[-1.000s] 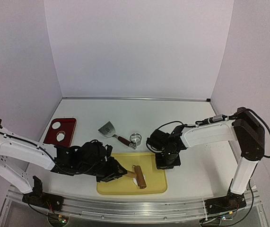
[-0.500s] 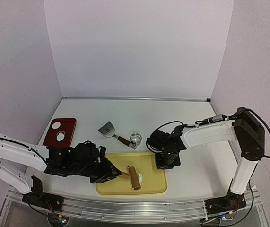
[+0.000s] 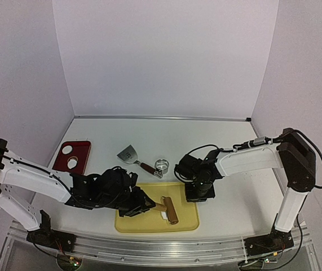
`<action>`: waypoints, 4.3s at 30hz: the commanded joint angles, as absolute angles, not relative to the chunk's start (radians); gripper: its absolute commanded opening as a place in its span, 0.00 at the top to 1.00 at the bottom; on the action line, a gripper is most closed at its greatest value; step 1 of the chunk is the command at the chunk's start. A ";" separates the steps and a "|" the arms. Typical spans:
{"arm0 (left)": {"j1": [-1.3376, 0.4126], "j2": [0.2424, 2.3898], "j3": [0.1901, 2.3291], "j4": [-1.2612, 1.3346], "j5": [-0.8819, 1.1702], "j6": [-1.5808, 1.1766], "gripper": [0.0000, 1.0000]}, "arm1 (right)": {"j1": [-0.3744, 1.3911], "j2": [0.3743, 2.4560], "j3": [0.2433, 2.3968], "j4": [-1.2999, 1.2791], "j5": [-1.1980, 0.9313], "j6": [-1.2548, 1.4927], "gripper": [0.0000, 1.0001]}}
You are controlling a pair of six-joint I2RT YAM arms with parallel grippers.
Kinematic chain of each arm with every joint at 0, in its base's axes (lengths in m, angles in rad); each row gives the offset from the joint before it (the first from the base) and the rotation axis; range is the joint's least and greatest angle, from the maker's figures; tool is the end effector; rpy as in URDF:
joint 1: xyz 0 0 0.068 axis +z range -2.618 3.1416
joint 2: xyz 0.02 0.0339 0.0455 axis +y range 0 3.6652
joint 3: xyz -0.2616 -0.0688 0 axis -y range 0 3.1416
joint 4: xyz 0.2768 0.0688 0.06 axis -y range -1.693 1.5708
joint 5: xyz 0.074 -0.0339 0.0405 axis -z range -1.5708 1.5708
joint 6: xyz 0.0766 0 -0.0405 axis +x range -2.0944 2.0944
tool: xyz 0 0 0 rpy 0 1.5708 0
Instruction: Roll out the dumpling wrappers from the dough
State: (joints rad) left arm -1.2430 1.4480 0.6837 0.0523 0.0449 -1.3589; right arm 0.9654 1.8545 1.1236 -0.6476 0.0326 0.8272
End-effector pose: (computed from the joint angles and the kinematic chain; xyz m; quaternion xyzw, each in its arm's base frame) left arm 0.1073 -0.3261 0.1265 -0.0433 0.9080 -0.4066 0.0913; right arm 0.2116 0.3013 0.0768 -0.0672 0.9930 0.0648 0.0726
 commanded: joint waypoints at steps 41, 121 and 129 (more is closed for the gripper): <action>-1.246 1.338 0.535 -0.287 0.065 -1.389 1.00 | 0.980 1.910 1.086 -0.621 0.026 0.806 1.00; -1.239 1.585 0.582 -0.291 0.180 -1.271 1.00 | 0.981 1.901 1.107 -0.621 0.021 0.814 1.00; -1.234 1.442 0.525 -0.377 0.156 -1.297 1.00 | 0.980 1.888 1.105 -0.622 0.031 0.833 1.00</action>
State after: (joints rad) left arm -1.2291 1.4372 0.6350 0.0765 0.1363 -1.3001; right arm 0.9703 1.8553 1.1259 -0.6315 0.0284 0.8169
